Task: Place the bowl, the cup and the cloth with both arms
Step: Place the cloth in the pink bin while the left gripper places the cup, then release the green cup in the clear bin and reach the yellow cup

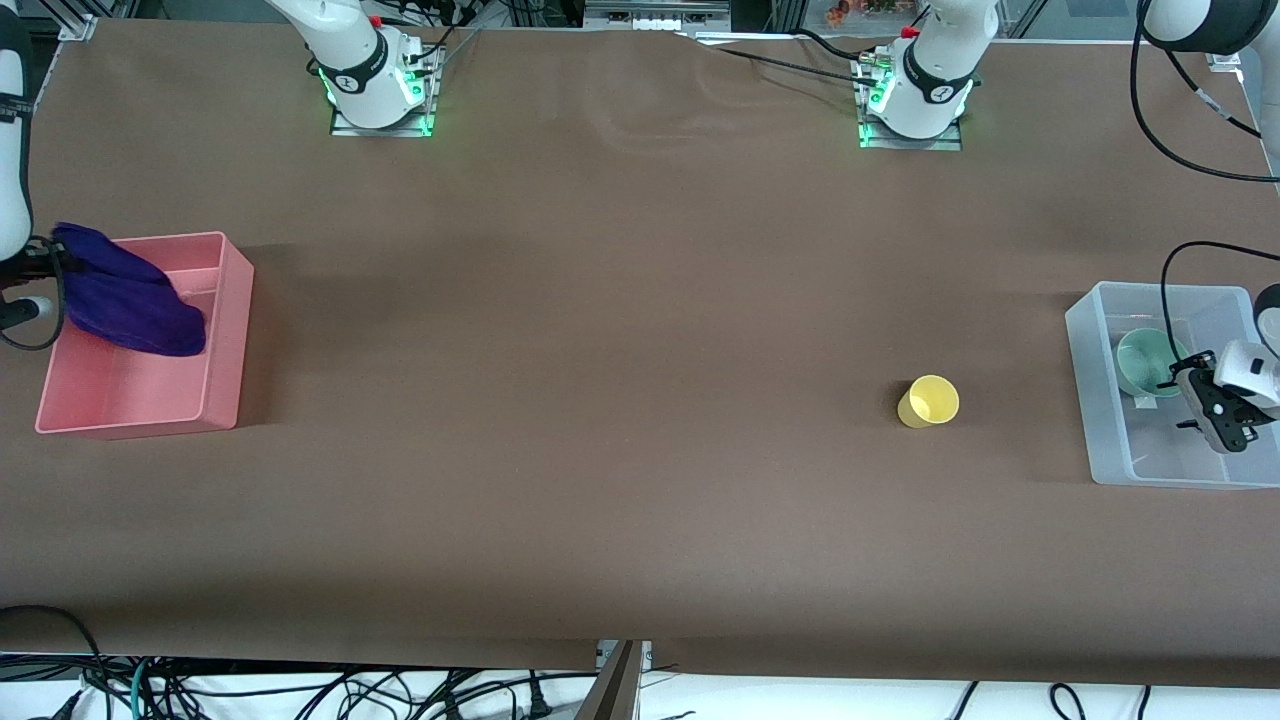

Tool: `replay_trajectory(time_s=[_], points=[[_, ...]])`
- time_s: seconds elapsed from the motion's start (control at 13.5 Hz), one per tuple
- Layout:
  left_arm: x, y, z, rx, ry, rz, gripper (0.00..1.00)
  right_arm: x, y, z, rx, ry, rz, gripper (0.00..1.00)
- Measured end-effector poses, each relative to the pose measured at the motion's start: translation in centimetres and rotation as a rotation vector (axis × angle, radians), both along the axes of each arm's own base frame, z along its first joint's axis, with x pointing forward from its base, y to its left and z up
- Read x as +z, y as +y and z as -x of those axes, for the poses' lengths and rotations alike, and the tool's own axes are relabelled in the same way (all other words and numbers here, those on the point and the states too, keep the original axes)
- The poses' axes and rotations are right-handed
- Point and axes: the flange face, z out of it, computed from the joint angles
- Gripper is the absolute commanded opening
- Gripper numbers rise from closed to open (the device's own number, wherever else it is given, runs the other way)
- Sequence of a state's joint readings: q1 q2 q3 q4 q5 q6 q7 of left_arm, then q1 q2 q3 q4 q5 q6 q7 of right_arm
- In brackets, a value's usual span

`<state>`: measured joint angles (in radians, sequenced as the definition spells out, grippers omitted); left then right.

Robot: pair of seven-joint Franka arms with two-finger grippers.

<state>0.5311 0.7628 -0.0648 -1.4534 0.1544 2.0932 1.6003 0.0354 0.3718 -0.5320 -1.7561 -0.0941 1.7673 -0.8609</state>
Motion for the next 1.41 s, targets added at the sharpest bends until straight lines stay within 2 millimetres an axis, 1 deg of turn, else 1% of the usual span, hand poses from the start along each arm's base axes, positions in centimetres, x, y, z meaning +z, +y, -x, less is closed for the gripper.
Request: replay_trajectory(time_s=[0.07, 0.15, 0.22, 0.3, 0.37, 0.45, 0.52, 0.59, 0.67, 0.82, 0.89, 0.97, 1.04, 1.11, 1.19, 1.41], points=[[1.8, -0.8, -0.4, -0.009, 0.016, 0.005, 1.0, 0.3, 0.1, -0.1, -0.006, -0.014, -0.007, 1.0], [4.0, -2.1, -0.7, -0.02, 0.036, 0.008, 1.0, 1.0, 0.2, -0.4, -0.01, -0.036, -0.014, 1.0], [6.5, -3.7, -1.0, -0.027, 0.06, 0.01, 1.0, 2.2, 0.4, -0.9, -0.012, -0.07, -0.019, 1.0], [9.2, -5.6, -1.1, -0.024, 0.081, 0.007, 1.0, 4.1, 0.8, -1.7, -0.003, -0.112, -0.018, 1.0], [11.7, -7.9, -1.3, -0.015, 0.097, 0.0, 1.0, 6.3, 2.0, -2.8, 0.026, -0.155, -0.017, 1.0], [14.0, -10.3, -1.5, -0.001, 0.108, -0.012, 1.0, 8.9, 4.5, -4.2, 0.068, -0.188, -0.023, 1.0], [15.8, -12.9, -1.8, 0.017, 0.114, -0.026, 1.0, 11.4, 7.7, -5.3, 0.081, -0.201, -0.022, 1.0], [17.0, -15.6, -2.1, 0.038, 0.116, -0.04, 1.0, 13.5, 11.0, -6.0, 0.053, -0.204, -0.015, 1.0], [17.8, -18.4, -2.5, 0.06, 0.113, -0.056, 1.0, 15.2, 14.4, -6.3, 0.005, -0.205, -0.005, 1.0], [18.0, -24.3, -3.4, 0.113, 0.102, -0.086, 1.0, 17.9, 20.8, -6.4, -0.07, -0.232, 0.012, 1.0], [17.6, -26.9, -3.6, 0.142, 0.105, -0.095, 1.0, 18.8, 23.2, -6.2, -0.09, -0.25, 0.016, 1.0], [16.9, -29.2, -3.6, 0.168, 0.112, -0.097, 1.0, 19.6, 25.1, -6.0, -0.096, -0.267, 0.016, 1.0], [15.9, -31.2, -3.6, 0.189, 0.118, -0.096, 1.0, 20.3, 26.3, -5.8, -0.09, -0.281, 0.012, 1.0], [14.7, -32.6, -3.7, 0.208, 0.115, -0.093, 1.0, 21.1, 27.1, -5.6, -0.081, -0.299, 0.007, 1.0], [13.2, -33.4, -3.9, 0.222, 0.108, -0.09, 1.0, 21.9, 27.4, -5.5, -0.074, -0.329, 0.003, 1.0], [8.6, -34.3, -4.6, 0.261, 0.09, -0.069, 1.0, 25.0, 27.0, -5.2, -0.076, -0.433, -0.002, 1.0]])
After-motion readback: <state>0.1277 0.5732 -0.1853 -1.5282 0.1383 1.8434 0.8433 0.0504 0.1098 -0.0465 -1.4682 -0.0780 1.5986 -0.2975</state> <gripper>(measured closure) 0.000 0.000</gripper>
